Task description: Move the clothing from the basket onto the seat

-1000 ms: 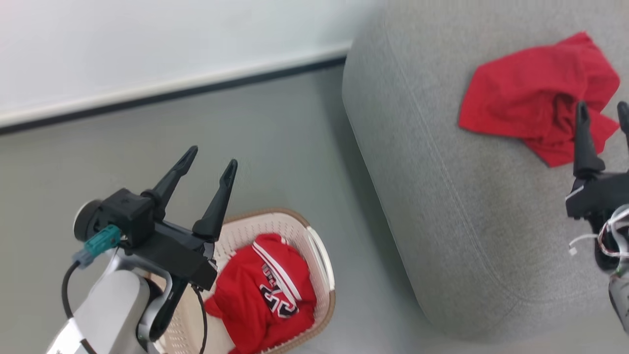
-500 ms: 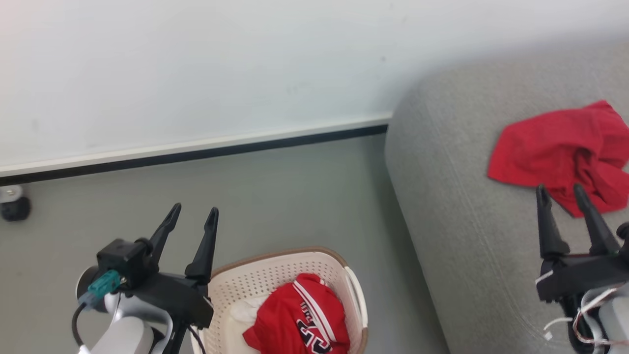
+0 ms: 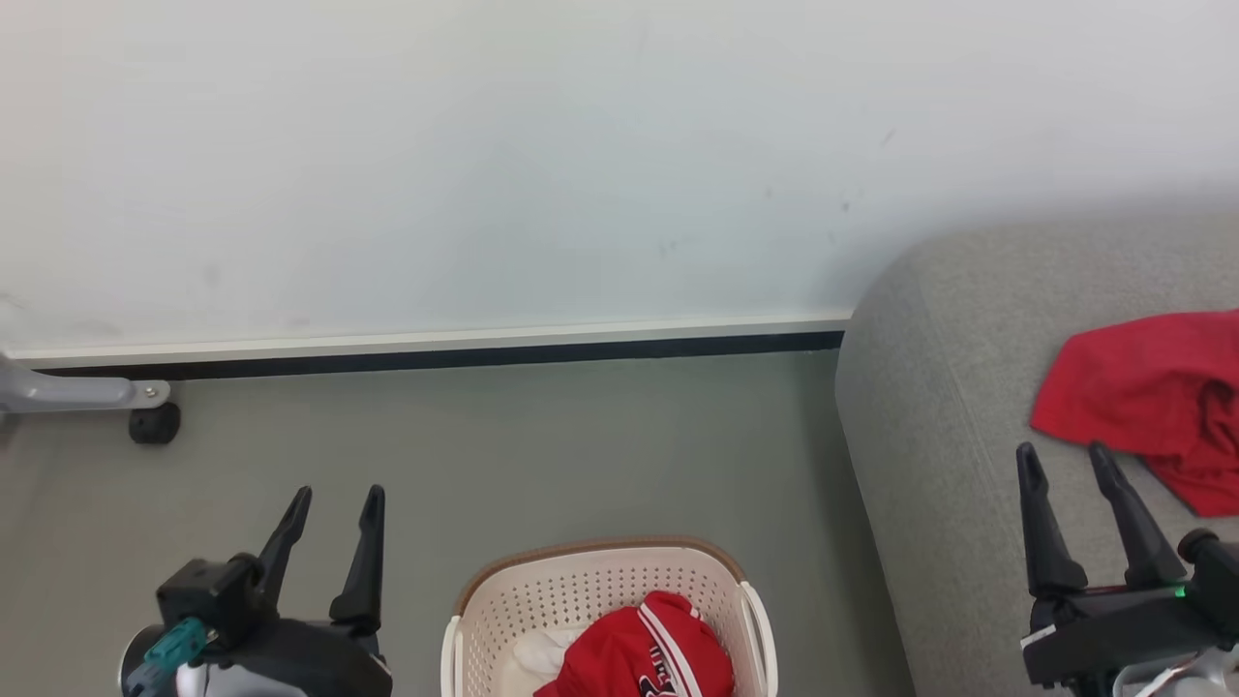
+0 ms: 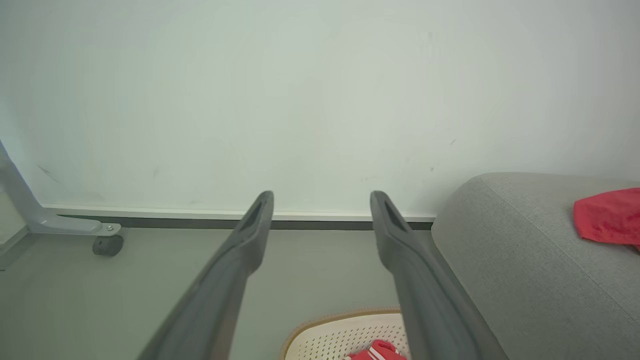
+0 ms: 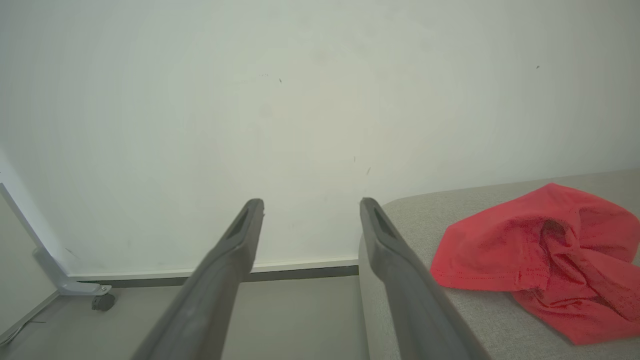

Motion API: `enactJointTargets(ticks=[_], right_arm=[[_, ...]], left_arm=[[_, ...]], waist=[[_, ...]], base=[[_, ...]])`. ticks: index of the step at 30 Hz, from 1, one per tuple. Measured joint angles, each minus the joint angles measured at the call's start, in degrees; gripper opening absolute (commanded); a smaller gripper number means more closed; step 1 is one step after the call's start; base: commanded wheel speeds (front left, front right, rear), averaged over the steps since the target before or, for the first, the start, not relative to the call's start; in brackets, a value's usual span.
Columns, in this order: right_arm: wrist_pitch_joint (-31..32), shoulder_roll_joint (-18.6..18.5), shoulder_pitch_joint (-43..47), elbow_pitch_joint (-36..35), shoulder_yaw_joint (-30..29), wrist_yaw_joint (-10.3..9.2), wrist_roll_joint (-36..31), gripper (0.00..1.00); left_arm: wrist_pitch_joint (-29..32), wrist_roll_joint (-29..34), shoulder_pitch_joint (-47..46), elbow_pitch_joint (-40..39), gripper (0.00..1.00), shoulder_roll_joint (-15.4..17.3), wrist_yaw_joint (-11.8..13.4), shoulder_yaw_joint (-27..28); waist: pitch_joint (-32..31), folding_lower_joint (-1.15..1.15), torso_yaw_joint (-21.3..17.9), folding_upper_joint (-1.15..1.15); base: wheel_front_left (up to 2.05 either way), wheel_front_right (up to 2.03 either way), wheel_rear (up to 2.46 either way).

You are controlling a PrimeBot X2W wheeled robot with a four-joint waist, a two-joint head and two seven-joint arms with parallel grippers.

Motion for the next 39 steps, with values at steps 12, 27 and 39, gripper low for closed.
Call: enactJointTargets(ticks=[12,27,39], right_arm=[[0.0,1.03,2.76,-3.19,-0.82,-1.85,-2.78,1.0],[-0.24,1.23,3.27,-5.35,-1.92,-2.33,-3.52,1.0],[-0.25,2.03,3.55,-6.04,-2.1,-2.3,-3.93,1.0]], left_arm=[[-0.37,2.4,3.64,-2.65,1.0,0.64,0.92,2.99],[-0.38,3.76,4.59,-4.99,1.0,-0.42,1.35,5.08],[-0.38,4.61,5.66,-6.66,1.0,-0.87,1.41,6.15]], waist=[[-0.45,0.01,0.77,0.01],[-0.01,0.01,0.16,0.01],[0.98,0.01,-0.94,0.01]], base=[[0.0,0.0,0.0],[0.0,0.0,0.0],[0.0,0.0,0.0]])
